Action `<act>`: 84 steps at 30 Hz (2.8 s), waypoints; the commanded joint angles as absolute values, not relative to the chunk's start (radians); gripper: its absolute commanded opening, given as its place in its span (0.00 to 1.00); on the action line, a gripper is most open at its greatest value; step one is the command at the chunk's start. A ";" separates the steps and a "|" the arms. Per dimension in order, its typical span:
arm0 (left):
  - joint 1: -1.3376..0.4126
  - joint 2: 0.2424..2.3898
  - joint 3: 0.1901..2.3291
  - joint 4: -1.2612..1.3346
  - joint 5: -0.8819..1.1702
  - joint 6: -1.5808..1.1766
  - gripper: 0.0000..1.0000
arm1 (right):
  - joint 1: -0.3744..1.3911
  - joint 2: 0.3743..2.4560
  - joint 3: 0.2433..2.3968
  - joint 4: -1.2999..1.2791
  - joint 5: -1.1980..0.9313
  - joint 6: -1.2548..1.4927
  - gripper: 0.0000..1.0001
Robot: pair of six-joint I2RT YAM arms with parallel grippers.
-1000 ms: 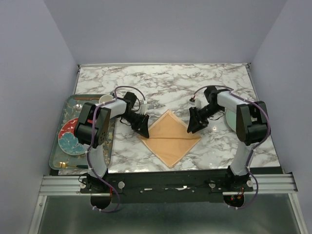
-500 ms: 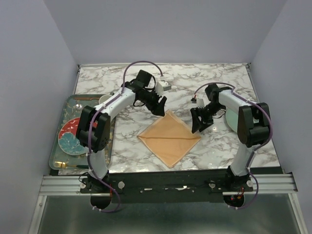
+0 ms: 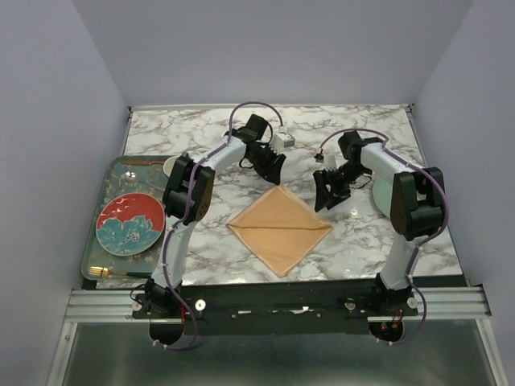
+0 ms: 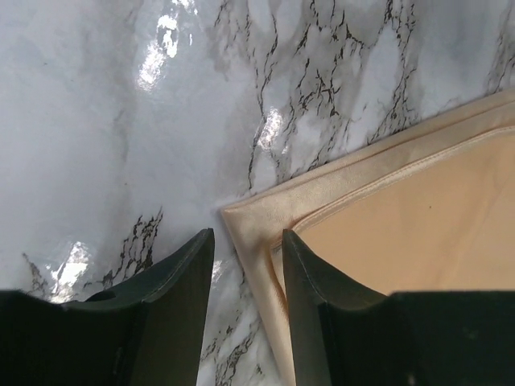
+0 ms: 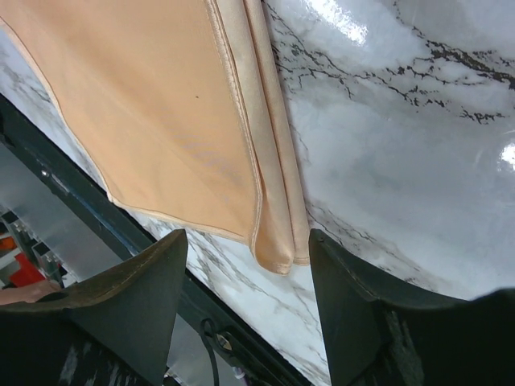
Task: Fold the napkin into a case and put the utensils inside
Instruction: Pick up the upper triangle-folded napkin from the center of the board.
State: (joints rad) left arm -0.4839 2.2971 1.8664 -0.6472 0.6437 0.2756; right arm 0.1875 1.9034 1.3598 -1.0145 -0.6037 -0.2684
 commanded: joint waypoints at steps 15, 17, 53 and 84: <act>-0.457 2.309 1.770 -0.652 0.813 0.164 0.18 | 0.161 1.986 1.401 -1.034 -0.653 -0.347 0.77; -0.445 2.290 1.731 -0.623 0.815 0.153 0.13 | 0.160 1.996 1.394 -1.035 -0.660 -0.353 0.78; -0.410 2.066 1.462 -0.373 0.839 0.087 0.00 | 0.186 2.137 1.316 -1.111 -0.634 -0.247 0.61; -0.402 1.885 1.404 -0.377 0.867 0.224 0.00 | 0.186 1.947 1.404 -1.025 -0.669 -0.305 0.01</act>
State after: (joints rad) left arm -0.4068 1.9430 1.4075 -0.3756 0.8394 0.1387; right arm 0.1776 2.0113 1.3636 -1.0760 -0.6937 -0.2722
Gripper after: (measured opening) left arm 0.013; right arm 0.014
